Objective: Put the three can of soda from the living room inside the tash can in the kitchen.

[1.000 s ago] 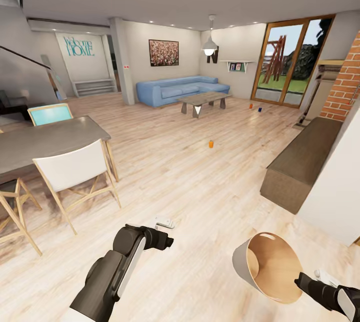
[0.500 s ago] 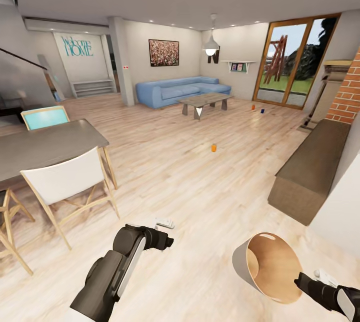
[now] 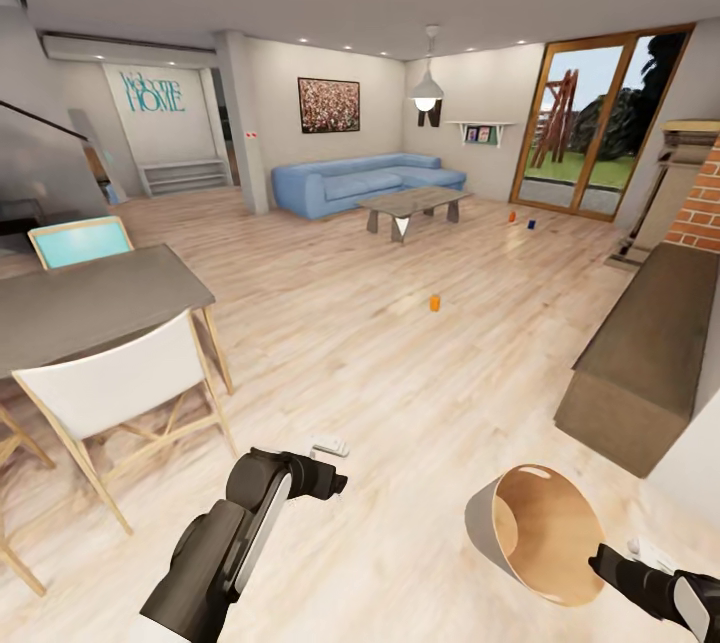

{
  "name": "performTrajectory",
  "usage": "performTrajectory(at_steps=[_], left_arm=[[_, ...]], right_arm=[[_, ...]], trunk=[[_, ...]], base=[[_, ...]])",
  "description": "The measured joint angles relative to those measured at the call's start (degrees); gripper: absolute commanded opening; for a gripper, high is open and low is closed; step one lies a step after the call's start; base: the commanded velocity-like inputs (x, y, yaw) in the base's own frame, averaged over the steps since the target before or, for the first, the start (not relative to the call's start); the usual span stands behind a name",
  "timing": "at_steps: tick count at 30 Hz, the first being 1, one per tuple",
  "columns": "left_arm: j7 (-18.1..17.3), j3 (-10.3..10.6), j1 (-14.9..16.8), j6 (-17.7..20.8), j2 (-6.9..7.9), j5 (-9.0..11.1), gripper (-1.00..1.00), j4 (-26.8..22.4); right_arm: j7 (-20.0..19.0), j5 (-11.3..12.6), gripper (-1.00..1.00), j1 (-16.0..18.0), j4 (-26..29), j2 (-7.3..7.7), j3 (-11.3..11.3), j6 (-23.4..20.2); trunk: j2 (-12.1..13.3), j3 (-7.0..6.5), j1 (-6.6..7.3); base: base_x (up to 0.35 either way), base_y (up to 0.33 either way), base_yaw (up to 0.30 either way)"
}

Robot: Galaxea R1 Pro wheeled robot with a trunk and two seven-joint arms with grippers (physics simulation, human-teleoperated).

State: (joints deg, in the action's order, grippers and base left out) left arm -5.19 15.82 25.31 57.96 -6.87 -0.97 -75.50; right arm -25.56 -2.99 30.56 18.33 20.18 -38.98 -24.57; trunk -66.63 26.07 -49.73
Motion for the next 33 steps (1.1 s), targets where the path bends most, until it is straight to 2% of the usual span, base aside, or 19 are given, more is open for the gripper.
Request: performTrajectory(at_steps=[15, 33], left_arm=[[0.0, 0.0, 0.0, 0.0, -0.07, 0.0, 1.0, 0.0], [0.1, 0.0, 0.0, -0.5, -0.08, 0.0, 1.0, 0.0]], right_arm=[[-0.1, 0.0, -1.0, 0.0, 0.0, -0.02, 0.0, 0.1], [-0.2, 0.0, -1.0, 0.0, 0.0, -0.12, 0.1, 0.1]], trunk=[[0.0, 0.0, 0.0], [0.0, 0.0, 0.0]], base=[[0.343, 0.095, 0.0], [0.344, -0.029, 0.0]])
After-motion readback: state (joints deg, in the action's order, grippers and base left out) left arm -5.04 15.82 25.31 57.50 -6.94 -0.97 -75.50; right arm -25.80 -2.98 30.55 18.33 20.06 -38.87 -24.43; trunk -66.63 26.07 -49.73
